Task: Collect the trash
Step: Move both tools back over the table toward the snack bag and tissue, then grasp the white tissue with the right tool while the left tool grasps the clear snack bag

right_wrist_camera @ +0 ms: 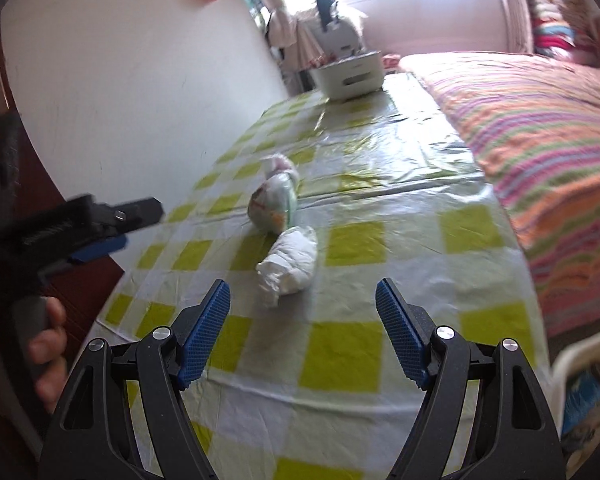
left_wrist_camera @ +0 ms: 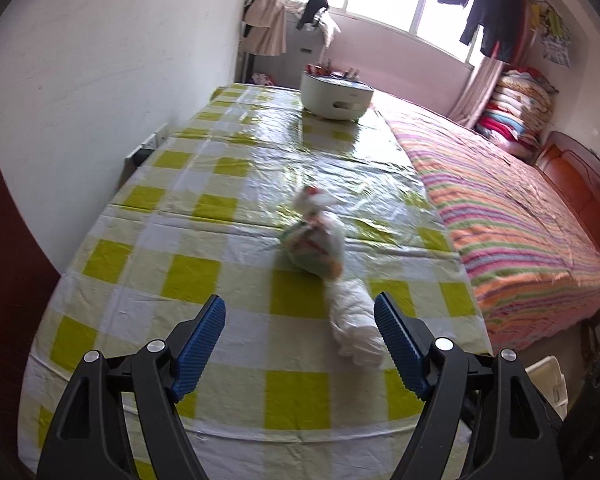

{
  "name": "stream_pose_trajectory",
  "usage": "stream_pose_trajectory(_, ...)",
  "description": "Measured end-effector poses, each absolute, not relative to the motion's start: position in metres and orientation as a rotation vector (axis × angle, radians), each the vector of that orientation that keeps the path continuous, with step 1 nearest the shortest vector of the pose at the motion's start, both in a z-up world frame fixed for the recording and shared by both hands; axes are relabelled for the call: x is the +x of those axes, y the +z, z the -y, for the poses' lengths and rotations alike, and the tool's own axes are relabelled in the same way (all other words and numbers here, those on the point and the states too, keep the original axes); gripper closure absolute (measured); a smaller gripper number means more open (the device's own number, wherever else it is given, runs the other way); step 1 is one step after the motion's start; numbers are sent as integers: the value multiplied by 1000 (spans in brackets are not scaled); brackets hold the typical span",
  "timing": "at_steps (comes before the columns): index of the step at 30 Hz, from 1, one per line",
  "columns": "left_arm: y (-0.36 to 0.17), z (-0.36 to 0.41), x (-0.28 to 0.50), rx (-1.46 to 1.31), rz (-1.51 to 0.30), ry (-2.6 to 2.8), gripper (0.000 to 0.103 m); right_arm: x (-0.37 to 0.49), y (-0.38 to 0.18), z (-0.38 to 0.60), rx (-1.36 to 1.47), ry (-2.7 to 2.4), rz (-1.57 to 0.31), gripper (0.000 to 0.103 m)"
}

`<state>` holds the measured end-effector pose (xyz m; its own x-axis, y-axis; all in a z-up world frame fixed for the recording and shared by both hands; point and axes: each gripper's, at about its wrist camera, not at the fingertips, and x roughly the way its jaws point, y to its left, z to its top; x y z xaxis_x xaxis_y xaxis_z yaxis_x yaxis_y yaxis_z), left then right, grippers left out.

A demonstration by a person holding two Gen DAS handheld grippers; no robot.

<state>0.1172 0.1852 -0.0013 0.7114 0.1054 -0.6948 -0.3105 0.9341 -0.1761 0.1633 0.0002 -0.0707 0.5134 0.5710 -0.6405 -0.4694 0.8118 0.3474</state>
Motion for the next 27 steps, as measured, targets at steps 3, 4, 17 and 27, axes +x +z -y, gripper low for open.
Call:
stream_pose_trajectory(3, 2, -197, 114, -280, -725, 289, 28, 177, -76, -22, 82, 644, -850, 28)
stream_pose_trajectory(4, 3, -201, 112, -276, -718, 308, 28, 179, -78, -24, 70, 647, -856, 28)
stream_pose_trajectory(17, -4, -219, 115, -296, -750, 336, 28, 208, -103, -62, -132, 660, -939, 31)
stream_pose_trajectory(27, -15, -212, 133, -281, -792, 329, 28, 227, -119, -45, -128, 658, -1011, 76)
